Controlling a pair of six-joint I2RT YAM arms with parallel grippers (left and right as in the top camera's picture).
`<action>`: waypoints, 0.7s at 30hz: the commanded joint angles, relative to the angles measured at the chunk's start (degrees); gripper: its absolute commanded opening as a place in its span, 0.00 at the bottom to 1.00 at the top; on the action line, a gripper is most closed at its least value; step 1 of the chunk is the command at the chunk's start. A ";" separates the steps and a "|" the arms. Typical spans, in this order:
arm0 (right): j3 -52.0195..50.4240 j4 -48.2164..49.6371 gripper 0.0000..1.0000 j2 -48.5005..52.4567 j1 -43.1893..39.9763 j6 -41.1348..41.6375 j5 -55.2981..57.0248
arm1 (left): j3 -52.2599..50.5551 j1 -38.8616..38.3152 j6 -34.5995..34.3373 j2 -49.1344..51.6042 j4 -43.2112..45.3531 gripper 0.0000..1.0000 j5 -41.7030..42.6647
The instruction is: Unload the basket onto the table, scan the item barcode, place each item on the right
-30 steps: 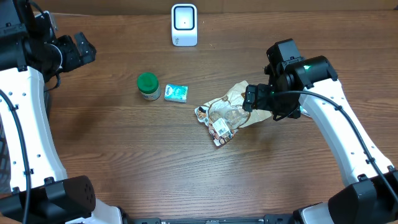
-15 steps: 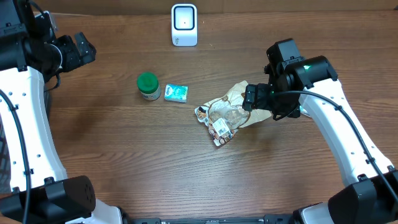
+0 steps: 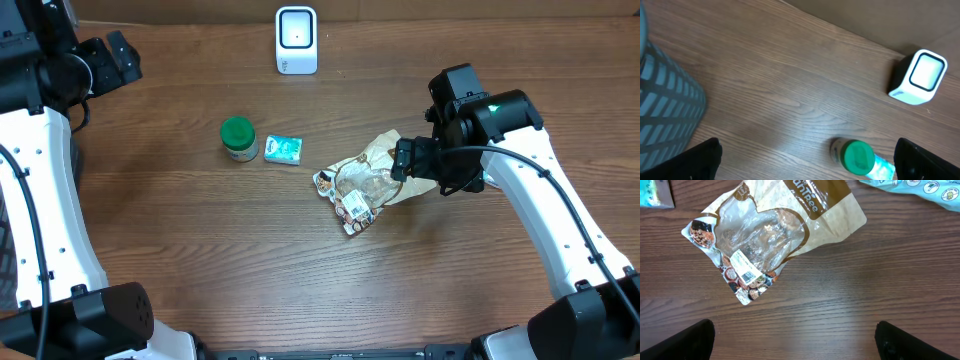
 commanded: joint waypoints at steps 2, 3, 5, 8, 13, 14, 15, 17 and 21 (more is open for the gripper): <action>-0.28 0.76 1.00 0.15 -0.07 -0.24 -0.37 | 0.39 -0.50 -0.87 -0.02 0.00 1.00 -1.49; -0.28 0.76 1.00 0.15 -0.07 -0.24 -0.37 | 0.42 -0.50 -1.40 0.00 -0.17 1.00 -0.24; -0.28 0.76 1.00 0.15 -0.07 -0.24 -0.37 | 0.42 -0.57 -1.92 -0.02 -0.24 1.00 2.84; -0.28 1.51 1.00 0.15 -0.07 -0.24 -0.35 | 0.39 -0.85 -1.88 0.02 -0.98 0.99 6.80; -0.28 6.43 0.93 0.17 -0.07 -0.28 -0.35 | 0.31 -1.40 -0.46 0.11 -4.39 0.32 9.29; -0.28 7.85 0.88 0.22 -0.07 -0.46 -0.37 | 0.35 -1.79 -0.35 0.09 -4.59 0.04 9.44; -0.28 9.44 0.80 0.24 -0.07 -0.46 -0.33 | 0.42 -2.16 -0.44 -0.02 -4.87 0.04 9.62; -0.28 12.57 0.62 0.61 -0.07 -0.46 -0.35 | 0.46 -3.32 -0.85 -0.52 -4.98 0.04 10.16; -0.28 18.16 0.13 3.23 -0.07 -0.48 -0.31 | 0.46 -7.52 -2.84 -2.86 -4.76 0.04 10.45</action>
